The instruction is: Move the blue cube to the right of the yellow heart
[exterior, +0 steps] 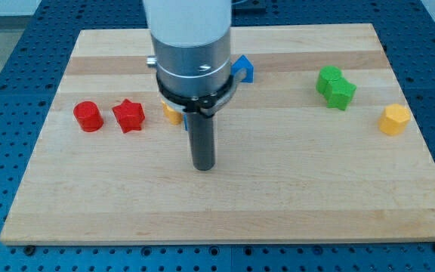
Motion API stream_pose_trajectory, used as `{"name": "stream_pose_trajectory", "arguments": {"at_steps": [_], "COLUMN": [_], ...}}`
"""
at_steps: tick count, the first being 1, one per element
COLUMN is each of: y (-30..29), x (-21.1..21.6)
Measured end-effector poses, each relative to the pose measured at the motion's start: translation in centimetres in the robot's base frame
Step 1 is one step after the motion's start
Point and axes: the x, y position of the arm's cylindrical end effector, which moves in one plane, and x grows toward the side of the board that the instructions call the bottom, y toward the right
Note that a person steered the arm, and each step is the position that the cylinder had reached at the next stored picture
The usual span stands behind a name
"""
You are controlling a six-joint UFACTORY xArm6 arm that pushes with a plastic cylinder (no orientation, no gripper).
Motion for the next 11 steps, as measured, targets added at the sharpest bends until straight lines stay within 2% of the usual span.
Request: {"name": "stream_pose_trajectory", "arguments": {"at_steps": [2, 7, 11], "y": [-3.3, -3.5, -1.5], "x": [-0.1, -3.1, -3.8]}}
